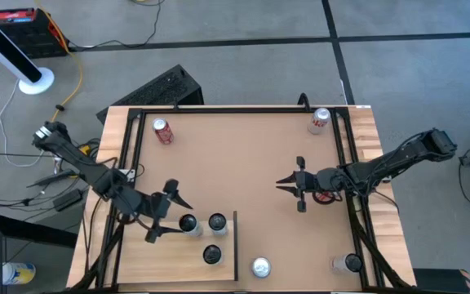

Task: Place canned beverage on shelf
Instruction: Put the white and pink soda can on the shelf aligned with the other white and pink soda can

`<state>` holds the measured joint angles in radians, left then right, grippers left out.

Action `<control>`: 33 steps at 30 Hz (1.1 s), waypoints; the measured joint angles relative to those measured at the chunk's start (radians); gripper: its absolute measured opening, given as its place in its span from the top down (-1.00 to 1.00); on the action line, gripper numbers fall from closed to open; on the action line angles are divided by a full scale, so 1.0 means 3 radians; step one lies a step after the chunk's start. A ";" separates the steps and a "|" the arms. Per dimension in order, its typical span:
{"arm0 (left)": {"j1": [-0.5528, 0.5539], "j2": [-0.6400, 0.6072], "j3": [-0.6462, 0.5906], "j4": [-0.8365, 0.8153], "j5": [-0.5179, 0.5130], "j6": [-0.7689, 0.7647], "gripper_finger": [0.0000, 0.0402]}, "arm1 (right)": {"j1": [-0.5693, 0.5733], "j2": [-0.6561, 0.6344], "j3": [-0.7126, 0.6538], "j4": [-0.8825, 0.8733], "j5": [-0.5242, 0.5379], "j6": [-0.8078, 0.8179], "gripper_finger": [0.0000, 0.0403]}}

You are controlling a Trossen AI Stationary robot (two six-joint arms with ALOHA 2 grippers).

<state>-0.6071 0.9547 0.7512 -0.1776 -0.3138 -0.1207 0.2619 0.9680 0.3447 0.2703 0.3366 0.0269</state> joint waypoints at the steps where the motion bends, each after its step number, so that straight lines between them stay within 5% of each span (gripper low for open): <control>1: 0.0000 -0.0037 0.0002 0.0003 0.0000 0.0047 -0.64 | 0.0000 0.0000 0.0000 0.0000 0.0000 0.0000 0.56; 11: 0.0001 -0.0326 0.0003 -0.0055 -0.0413 0.0684 -0.64 | -0.0003 0.0000 0.0243 -0.0320 -0.0213 0.0709 0.56; 15: 0.0019 -0.0353 0.0003 -0.0138 -0.0460 0.0990 -0.64 | 0.0013 0.0010 0.0946 -0.1555 -0.0778 0.1293 0.57; 18: 0.0071 -0.0359 0.0003 -0.0181 -0.0452 0.1204 -0.64 | 0.0148 0.0132 0.1622 -0.2683 -0.0869 0.1829 0.60; 24: 0.0305 -0.0486 0.0002 -0.0303 -0.0162 0.1661 -0.64 | 0.0714 0.0508 0.2719 -0.3866 -0.0607 0.2691 0.68; 33: 0.0977 -0.0918 0.0002 -0.0342 0.0588 0.1839 -0.64 | 0.1623 0.1191 0.3619 -0.4885 -0.0181 0.3561 0.79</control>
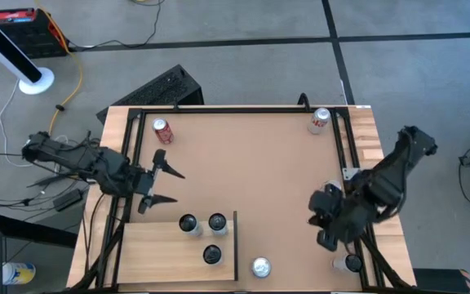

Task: Place canned beverage on shelf
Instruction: Put the white and pink soda can on the shelf aligned with the other white and pink soda can

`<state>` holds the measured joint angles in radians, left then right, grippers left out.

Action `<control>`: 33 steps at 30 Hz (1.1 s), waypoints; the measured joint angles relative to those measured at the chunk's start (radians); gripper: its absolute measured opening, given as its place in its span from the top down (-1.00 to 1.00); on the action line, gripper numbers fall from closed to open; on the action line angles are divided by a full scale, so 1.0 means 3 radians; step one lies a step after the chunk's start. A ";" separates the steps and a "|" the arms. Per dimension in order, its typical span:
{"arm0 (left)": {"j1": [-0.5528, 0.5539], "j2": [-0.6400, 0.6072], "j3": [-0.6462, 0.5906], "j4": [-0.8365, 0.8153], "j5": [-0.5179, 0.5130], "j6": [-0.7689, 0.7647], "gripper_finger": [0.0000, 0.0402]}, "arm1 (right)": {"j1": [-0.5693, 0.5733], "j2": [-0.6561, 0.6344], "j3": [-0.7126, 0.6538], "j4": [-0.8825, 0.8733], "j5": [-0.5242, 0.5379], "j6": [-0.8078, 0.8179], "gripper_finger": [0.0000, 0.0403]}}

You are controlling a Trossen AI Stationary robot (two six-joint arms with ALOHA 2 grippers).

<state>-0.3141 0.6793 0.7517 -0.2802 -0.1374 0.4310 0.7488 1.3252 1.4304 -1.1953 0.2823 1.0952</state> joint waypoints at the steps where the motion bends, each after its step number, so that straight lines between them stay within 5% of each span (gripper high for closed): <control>1: 0.0057 -0.0030 -0.0003 0.0003 0.0079 -0.0022 -0.64 | 0.0056 0.0061 0.0045 -0.0084 0.0044 0.0089 0.80; 11: 0.0256 -0.0113 -0.0008 -0.0018 0.0445 -0.0182 -0.64 | 0.0488 0.0298 0.0211 -0.0448 -0.0295 0.1234 0.88; 18: 0.0254 -0.0113 -0.0010 -0.0215 0.0445 -0.0196 -0.64 | 0.0599 0.0292 0.0587 -0.1272 -0.0295 0.1860 0.86; 33: 0.0253 -0.0113 -0.0011 -0.0380 0.0446 -0.0260 -0.64 | 0.0615 0.0143 0.0532 -0.1253 -0.0857 0.3119 0.62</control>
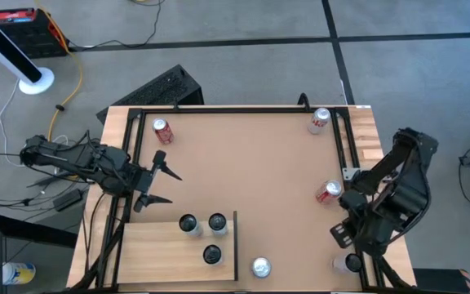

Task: Place canned beverage on shelf
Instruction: Put the white and pink soda can on the shelf aligned with the other white and pink soda can

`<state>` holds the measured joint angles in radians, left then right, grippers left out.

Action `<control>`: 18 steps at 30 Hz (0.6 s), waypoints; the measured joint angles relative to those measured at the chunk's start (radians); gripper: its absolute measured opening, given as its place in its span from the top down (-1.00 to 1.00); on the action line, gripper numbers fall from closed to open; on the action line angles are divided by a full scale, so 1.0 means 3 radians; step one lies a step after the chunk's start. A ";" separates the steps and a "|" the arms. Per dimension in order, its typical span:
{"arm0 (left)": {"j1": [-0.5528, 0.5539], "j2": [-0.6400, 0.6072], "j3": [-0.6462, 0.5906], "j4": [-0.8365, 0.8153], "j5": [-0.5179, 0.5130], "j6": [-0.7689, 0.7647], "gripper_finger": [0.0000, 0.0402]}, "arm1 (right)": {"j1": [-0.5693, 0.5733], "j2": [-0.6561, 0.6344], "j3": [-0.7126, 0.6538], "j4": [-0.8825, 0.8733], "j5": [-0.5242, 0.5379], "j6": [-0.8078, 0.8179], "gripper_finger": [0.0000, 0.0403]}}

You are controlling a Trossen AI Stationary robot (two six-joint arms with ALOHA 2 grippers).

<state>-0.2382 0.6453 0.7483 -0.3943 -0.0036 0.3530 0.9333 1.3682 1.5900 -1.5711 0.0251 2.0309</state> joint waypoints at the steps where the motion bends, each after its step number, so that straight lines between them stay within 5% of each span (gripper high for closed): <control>1: 0.0000 0.0000 0.0000 -0.0002 0.0001 -0.0025 -0.64 | 0.0016 0.0019 -0.0031 0.0003 -0.0021 0.0052 0.57; 11: -0.0001 0.0000 -0.0001 -0.0060 0.0135 -0.0013 -0.64 | 0.0090 0.0418 -0.0050 -0.0001 -0.1038 0.0075 -0.28; 18: -0.0002 0.0000 -0.0001 -0.0011 0.0259 0.0002 -0.64 | 0.0094 0.0533 -0.0051 0.0111 -0.1055 0.0088 -0.78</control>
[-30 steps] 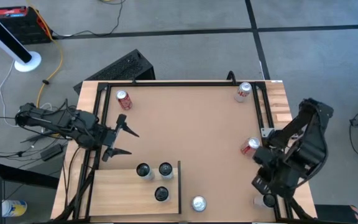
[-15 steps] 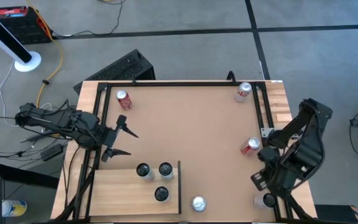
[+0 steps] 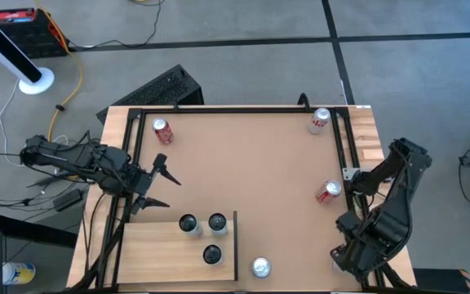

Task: Place canned beverage on shelf
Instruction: Put the white and pink soda can on the shelf aligned with the other white and pink soda can

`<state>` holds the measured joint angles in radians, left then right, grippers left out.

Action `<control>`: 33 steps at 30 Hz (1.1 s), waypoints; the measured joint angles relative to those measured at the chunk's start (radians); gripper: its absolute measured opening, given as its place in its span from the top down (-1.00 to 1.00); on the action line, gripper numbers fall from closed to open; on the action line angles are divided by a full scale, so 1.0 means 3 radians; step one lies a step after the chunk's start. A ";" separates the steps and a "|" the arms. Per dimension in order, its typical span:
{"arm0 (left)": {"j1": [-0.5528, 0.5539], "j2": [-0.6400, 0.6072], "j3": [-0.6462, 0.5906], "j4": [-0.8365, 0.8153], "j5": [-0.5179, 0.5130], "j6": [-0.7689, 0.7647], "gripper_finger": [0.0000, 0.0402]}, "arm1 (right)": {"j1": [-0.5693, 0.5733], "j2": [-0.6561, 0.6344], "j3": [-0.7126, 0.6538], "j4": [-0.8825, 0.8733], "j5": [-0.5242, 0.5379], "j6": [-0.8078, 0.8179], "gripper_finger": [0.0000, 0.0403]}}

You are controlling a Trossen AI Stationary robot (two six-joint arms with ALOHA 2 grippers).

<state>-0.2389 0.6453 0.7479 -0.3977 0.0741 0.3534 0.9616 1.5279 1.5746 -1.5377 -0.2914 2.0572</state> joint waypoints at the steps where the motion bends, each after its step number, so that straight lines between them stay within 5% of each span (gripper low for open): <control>1: 0.0000 0.0000 0.0000 -0.0001 0.0000 0.0000 -0.64 | 0.0009 0.0001 0.0000 0.0041 0.0003 0.0049 -0.83; 5: 0.0000 0.0000 0.0000 -0.0020 0.0000 -0.0001 -0.64 | 0.0053 0.0068 0.0000 0.0204 0.0007 0.0151 -0.97; 24: 0.0000 -0.0001 0.0000 -0.0013 -0.0001 0.0021 -0.64 | 0.0269 0.0436 -0.0007 0.0269 0.0109 0.0212 -0.98; 33: 0.0001 -0.0001 0.0000 -0.0036 -0.0004 0.0089 -0.64 | 0.0234 0.0422 -0.0381 0.0602 0.0090 0.0112 -0.98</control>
<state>-0.2386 0.6449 0.7479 -0.4084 0.0731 0.3800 1.0319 1.6547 1.4604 -1.3570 -0.2644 2.0909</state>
